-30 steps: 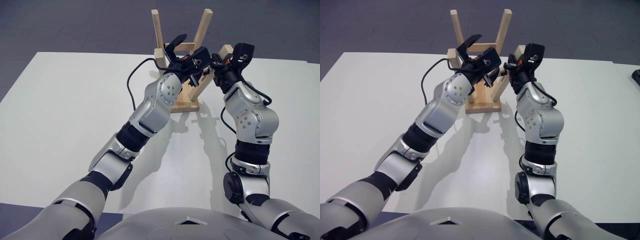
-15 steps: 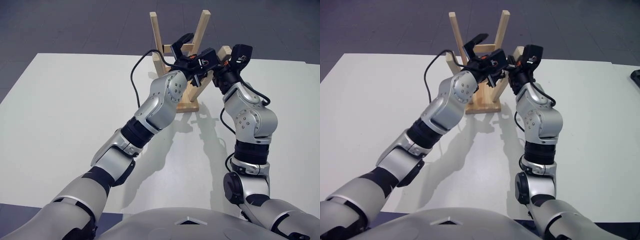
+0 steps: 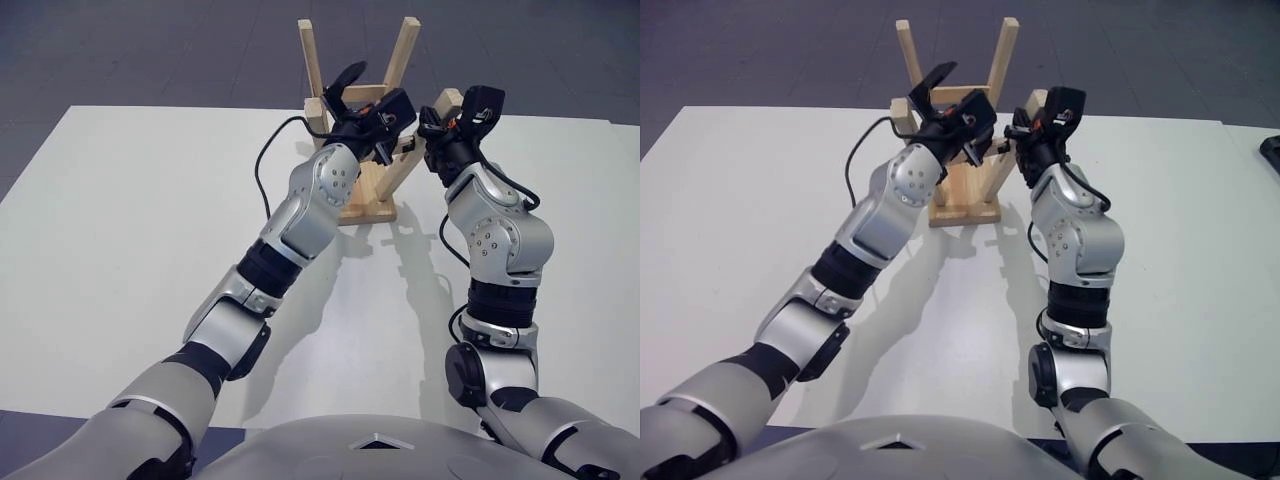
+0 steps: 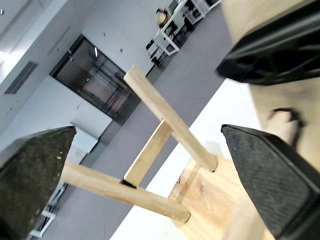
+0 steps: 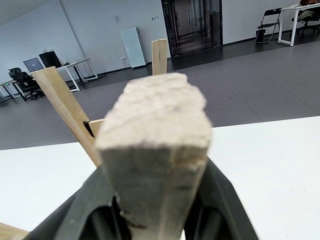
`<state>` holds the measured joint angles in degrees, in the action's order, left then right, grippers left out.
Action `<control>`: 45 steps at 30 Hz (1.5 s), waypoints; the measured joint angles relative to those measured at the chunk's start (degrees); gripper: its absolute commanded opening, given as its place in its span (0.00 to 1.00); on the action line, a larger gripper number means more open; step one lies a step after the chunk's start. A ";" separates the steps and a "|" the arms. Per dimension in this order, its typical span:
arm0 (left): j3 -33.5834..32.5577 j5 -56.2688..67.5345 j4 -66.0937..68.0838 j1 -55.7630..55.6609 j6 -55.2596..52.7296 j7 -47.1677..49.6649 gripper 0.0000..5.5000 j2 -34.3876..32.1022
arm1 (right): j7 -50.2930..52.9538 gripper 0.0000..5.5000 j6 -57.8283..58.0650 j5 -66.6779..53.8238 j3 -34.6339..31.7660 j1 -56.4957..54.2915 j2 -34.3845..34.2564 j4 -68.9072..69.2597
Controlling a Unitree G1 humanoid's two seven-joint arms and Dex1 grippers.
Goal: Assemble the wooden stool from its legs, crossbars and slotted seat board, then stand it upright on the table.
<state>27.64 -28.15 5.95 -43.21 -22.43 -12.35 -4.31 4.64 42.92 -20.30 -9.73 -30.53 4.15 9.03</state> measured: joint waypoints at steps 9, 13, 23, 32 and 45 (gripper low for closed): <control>-0.54 -0.84 -8.12 4.58 5.93 -7.75 0.98 -8.69 | -0.22 0.18 0.09 0.20 0.14 0.57 0.08 0.85; 1.11 -0.99 -8.06 4.66 8.06 -9.59 0.98 -8.00 | -0.47 0.18 0.20 0.20 0.21 0.60 0.19 0.91; 5.69 -2.55 3.63 1.17 14.32 -10.71 0.98 -4.38 | -1.67 0.18 0.80 0.19 0.45 0.62 0.61 1.17; 5.83 -3.81 13.15 -0.08 19.45 -9.60 0.98 -5.23 | -2.82 0.18 1.00 -0.01 0.18 0.72 1.30 1.24; -0.89 -3.14 13.61 -0.99 18.19 -2.17 0.98 -1.89 | -3.42 0.18 1.66 -0.03 0.37 1.17 1.54 2.22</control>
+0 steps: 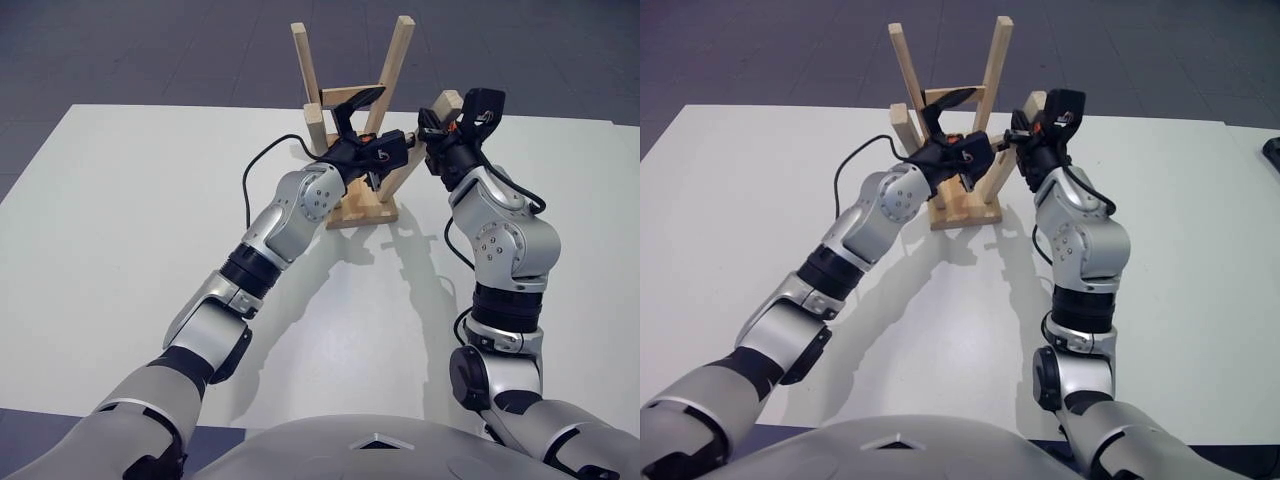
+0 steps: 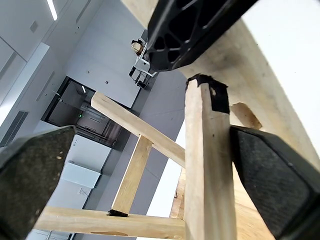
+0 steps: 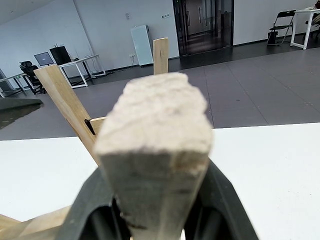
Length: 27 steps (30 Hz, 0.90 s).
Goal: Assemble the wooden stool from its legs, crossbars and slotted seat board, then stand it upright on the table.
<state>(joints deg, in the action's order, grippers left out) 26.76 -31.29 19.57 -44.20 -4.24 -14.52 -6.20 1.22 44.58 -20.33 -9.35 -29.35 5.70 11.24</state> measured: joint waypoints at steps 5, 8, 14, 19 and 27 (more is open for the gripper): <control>-0.02 -0.04 1.60 -0.70 -0.03 -0.44 0.98 0.23 | -1.24 0.18 0.19 -0.34 -0.02 0.37 0.89 0.32; 0.36 0.00 1.61 -0.55 0.00 -3.06 0.98 -0.05 | -1.46 0.18 0.26 -0.42 -0.04 0.36 1.22 0.29; 1.23 -0.12 0.80 0.09 -0.37 -6.17 0.98 -0.91 | -1.53 0.18 0.42 -0.72 -0.09 0.27 1.35 0.23; 0.56 1.20 -4.83 2.01 0.21 -7.56 0.98 -1.80 | -1.81 0.18 0.41 -1.20 -0.06 0.39 1.72 0.23; -4.91 2.84 -11.28 1.53 -2.68 -1.87 0.98 0.68 | -1.79 0.18 0.40 -1.34 0.00 0.48 1.75 0.29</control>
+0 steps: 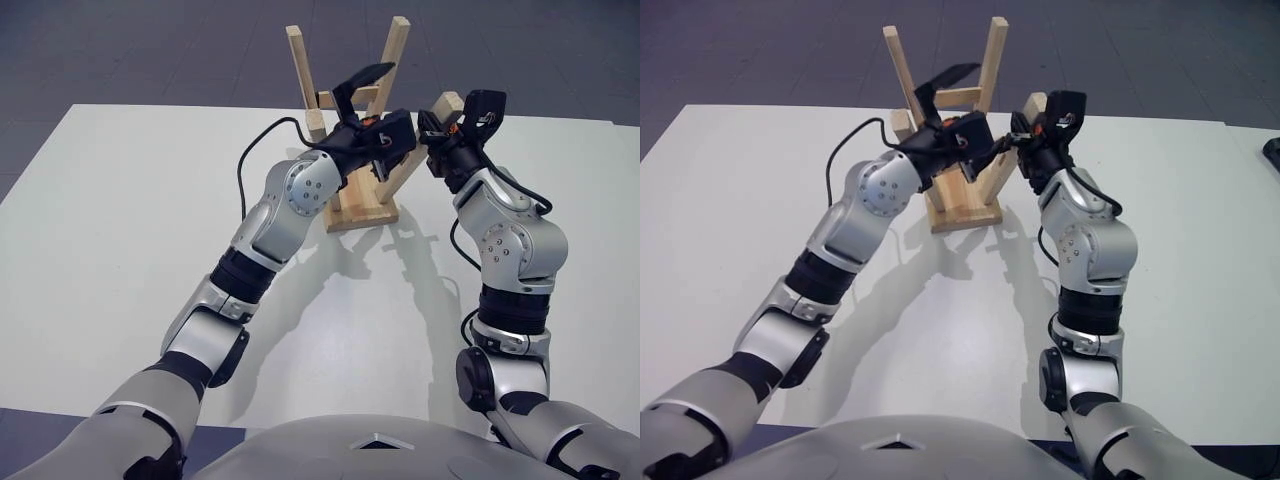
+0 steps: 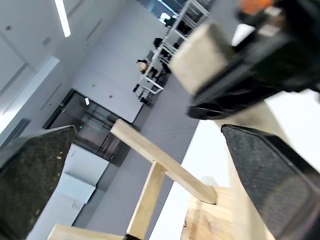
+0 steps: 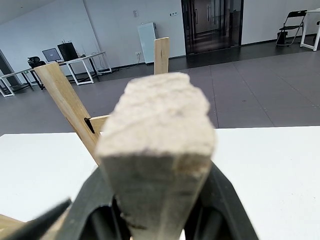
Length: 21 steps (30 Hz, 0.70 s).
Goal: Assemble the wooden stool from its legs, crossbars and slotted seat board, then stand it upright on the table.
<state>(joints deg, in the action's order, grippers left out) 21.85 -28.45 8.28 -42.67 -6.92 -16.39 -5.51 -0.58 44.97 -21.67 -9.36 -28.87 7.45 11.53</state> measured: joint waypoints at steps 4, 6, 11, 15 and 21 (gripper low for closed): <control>-0.86 -2.12 2.36 -2.63 -2.32 5.93 0.98 2.02 | 0.04 0.18 -0.08 -0.04 0.01 0.03 -0.16 -0.01; 0.73 -4.20 4.60 -3.91 -3.95 6.04 0.98 2.04 | 0.14 0.18 -0.19 -0.04 0.00 0.08 -0.36 0.00; 5.10 -6.74 8.84 -5.08 -7.00 0.86 0.98 0.97 | 0.39 0.18 -0.46 -0.12 -0.04 0.12 -0.60 -0.16; 5.69 -6.80 10.88 -6.25 -5.60 1.29 0.98 0.64 | 0.52 0.18 -0.63 -0.02 -0.11 0.04 -0.59 -0.42; 1.90 -5.73 16.34 -7.06 -5.82 12.54 0.98 3.81 | 0.50 0.18 -0.96 0.00 0.50 -0.06 -1.07 -0.52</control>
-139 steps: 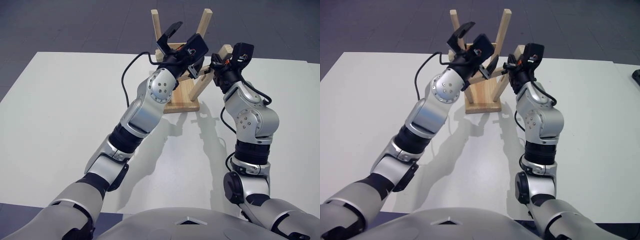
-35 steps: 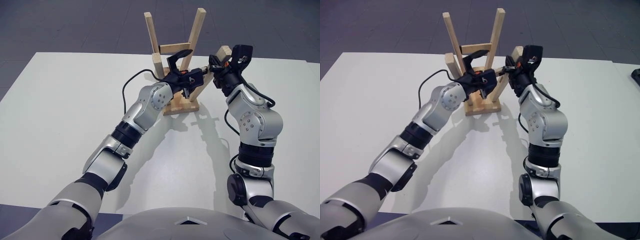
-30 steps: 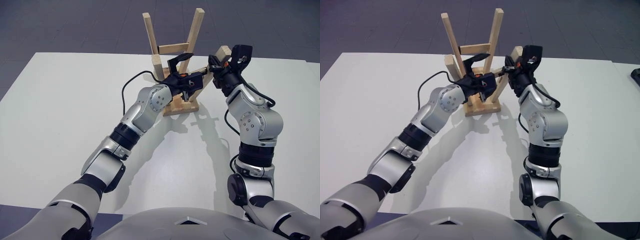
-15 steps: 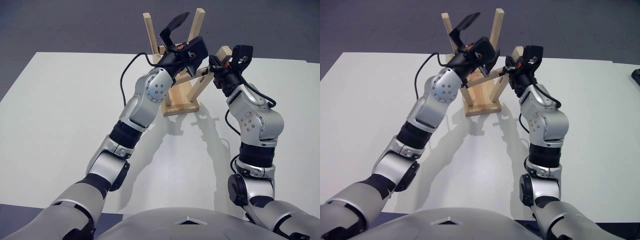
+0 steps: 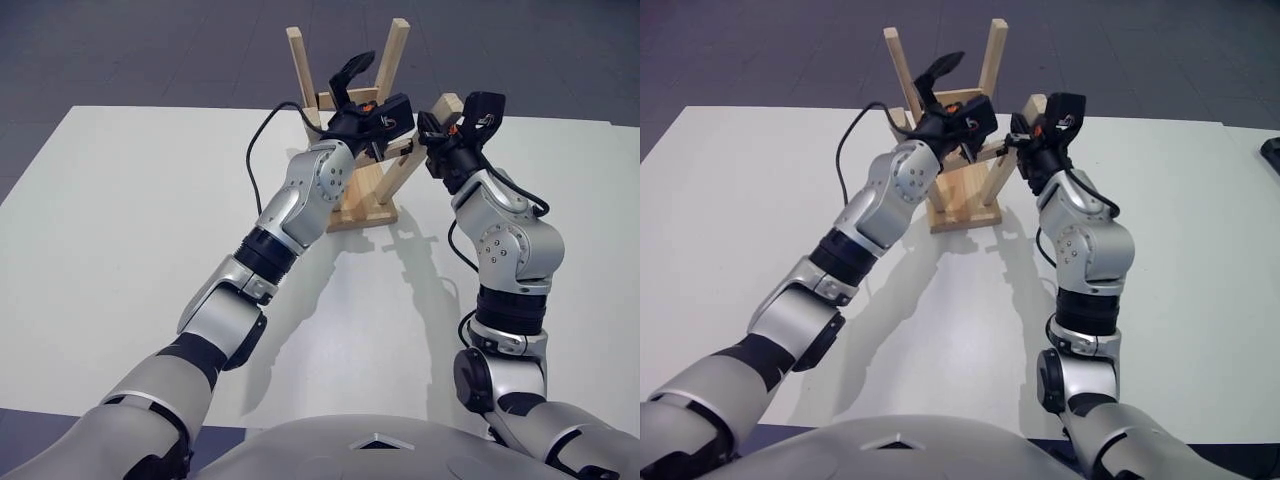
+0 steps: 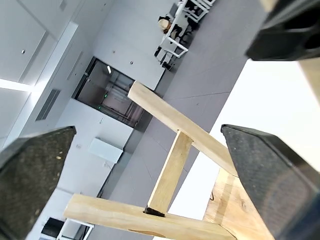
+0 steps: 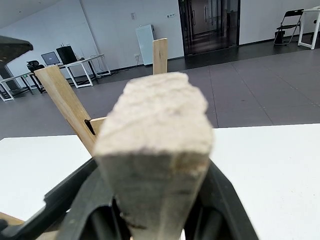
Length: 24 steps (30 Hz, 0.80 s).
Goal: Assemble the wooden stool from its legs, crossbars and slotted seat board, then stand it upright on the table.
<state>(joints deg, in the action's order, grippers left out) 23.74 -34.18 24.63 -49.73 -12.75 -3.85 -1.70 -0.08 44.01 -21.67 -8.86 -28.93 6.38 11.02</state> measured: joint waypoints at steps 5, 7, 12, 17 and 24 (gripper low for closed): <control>-3.80 0.68 -3.35 0.12 1.31 8.05 0.93 1.04 | 0.48 0.18 -0.28 0.01 0.35 0.02 -0.48 0.10; -3.63 0.54 -4.09 0.16 1.33 7.96 0.86 0.87 | 0.65 0.18 -0.33 0.01 0.28 0.09 -0.53 0.17; -1.60 0.22 -4.83 3.06 0.99 6.01 0.72 0.46 | 0.68 0.18 -0.41 -0.01 0.20 0.19 -0.59 0.28; -1.30 -0.08 -6.46 3.73 0.47 5.08 0.58 0.12 | 0.69 0.18 -0.42 -0.01 0.15 0.22 -0.60 0.29; 0.16 -0.61 -7.56 4.51 -0.60 4.34 0.34 0.15 | 0.65 0.18 -0.56 -0.02 -0.12 0.20 -0.59 0.25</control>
<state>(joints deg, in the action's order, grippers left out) 23.90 -34.79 17.07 -45.23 -13.34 0.49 -1.55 0.57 43.46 -21.69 -8.98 -28.73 5.78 11.26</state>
